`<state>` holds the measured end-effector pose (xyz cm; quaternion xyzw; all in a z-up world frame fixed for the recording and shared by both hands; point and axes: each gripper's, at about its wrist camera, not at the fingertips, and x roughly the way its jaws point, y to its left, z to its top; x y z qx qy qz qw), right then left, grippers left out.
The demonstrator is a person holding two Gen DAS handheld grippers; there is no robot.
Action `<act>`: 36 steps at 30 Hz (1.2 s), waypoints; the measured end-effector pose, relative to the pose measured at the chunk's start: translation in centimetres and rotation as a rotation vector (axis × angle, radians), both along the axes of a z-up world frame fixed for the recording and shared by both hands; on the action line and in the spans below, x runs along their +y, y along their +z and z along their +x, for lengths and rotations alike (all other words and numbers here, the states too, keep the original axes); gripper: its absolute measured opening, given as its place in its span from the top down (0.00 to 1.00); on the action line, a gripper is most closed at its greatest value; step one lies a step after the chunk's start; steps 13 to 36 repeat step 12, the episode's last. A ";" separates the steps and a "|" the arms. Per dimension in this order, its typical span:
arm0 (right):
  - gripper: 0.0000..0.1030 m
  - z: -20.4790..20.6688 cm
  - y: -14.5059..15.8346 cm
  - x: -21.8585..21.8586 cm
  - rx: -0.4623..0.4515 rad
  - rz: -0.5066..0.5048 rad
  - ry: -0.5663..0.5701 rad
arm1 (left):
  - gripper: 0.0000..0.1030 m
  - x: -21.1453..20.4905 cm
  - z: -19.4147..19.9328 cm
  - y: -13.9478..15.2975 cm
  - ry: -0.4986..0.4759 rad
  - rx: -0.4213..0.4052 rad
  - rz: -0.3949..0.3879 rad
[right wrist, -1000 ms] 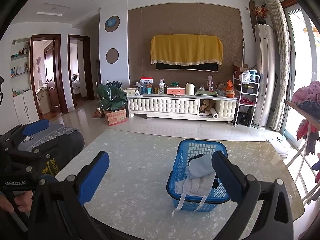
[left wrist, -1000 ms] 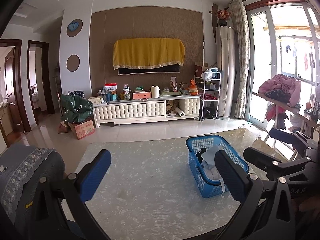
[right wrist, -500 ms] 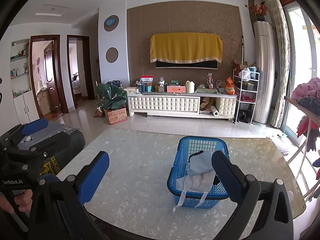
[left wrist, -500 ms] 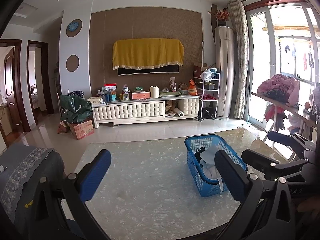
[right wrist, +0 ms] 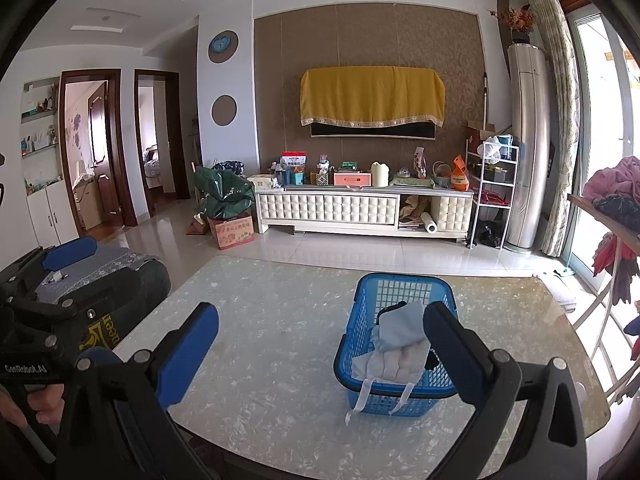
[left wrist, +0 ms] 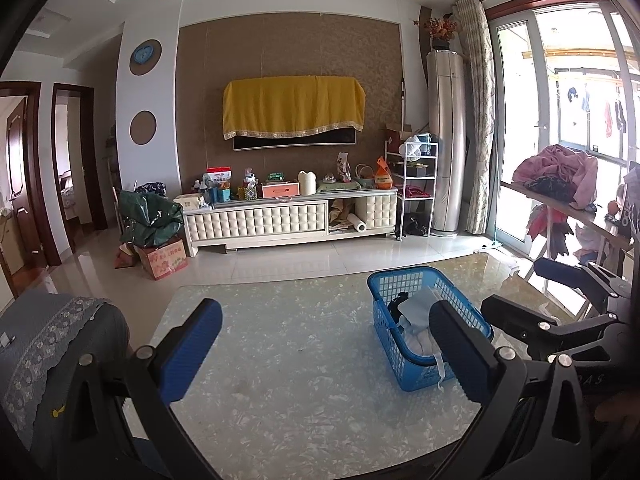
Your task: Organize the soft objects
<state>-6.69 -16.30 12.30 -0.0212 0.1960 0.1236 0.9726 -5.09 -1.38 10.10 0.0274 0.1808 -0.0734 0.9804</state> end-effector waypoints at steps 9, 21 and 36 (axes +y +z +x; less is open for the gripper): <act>0.00 0.0 -0.1 -0.1 0.004 0.000 0.006 | 0.00 0.0 -0.1 0.0 0.002 0.003 0.000; 0.00 -0.2 -0.1 -0.1 0.005 0.001 0.009 | 0.00 0.0 -0.1 0.0 0.006 0.009 0.002; 0.00 -0.2 -0.1 -0.1 0.005 0.001 0.009 | 0.00 0.0 -0.1 0.0 0.006 0.009 0.002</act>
